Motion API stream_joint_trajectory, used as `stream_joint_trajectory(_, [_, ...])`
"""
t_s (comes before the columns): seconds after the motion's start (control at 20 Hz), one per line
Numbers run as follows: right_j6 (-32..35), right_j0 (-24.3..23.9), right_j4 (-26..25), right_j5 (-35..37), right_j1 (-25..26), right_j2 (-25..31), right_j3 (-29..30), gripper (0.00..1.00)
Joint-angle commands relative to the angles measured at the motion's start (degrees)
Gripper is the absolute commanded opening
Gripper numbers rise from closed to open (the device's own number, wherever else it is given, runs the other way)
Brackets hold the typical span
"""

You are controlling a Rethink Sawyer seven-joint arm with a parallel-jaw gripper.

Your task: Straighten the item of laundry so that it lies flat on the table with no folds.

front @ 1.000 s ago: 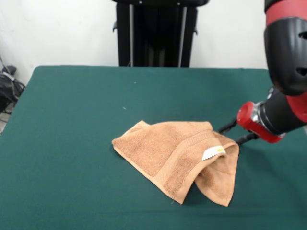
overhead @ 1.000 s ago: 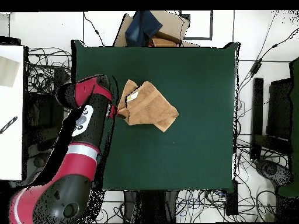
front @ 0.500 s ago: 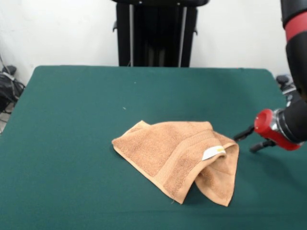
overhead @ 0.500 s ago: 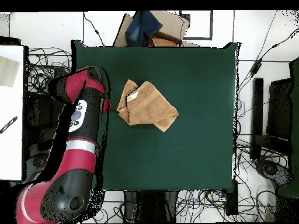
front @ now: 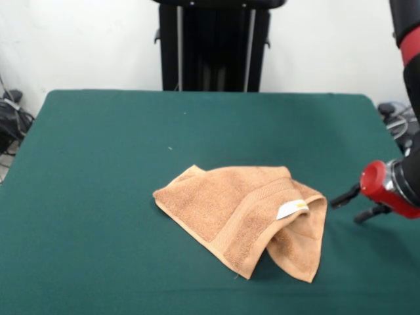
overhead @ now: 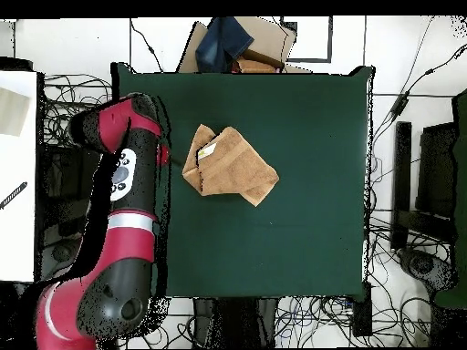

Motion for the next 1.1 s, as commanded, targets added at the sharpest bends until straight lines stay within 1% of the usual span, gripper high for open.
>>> stream_joint_trajectory(0.05, [1.31,-4.21,-0.14,9.06,1.25,2.12,-2.39,1.00])
stream_joint_trajectory(0.15, [-0.40,-5.22,-0.39,11.30,1.03,1.64,-4.16,1.00])
stream_joint_trajectory(0.2, [-1.01,-5.80,-0.38,12.34,1.71,1.44,-5.97,1.00])
stream_joint_trajectory(0.45, [-4.15,-8.00,-1.39,13.26,3.29,1.61,-9.55,1.00])
stream_joint_trajectory(0.6, [-5.68,-8.59,-2.15,13.24,2.62,1.86,-9.17,1.00])
stream_joint_trajectory(0.8, [-6.07,-8.54,-2.82,12.34,1.16,2.32,-7.13,1.00])
stream_joint_trajectory(1.1, [-5.26,-8.74,-2.80,9.67,2.59,3.26,-6.90,1.00])
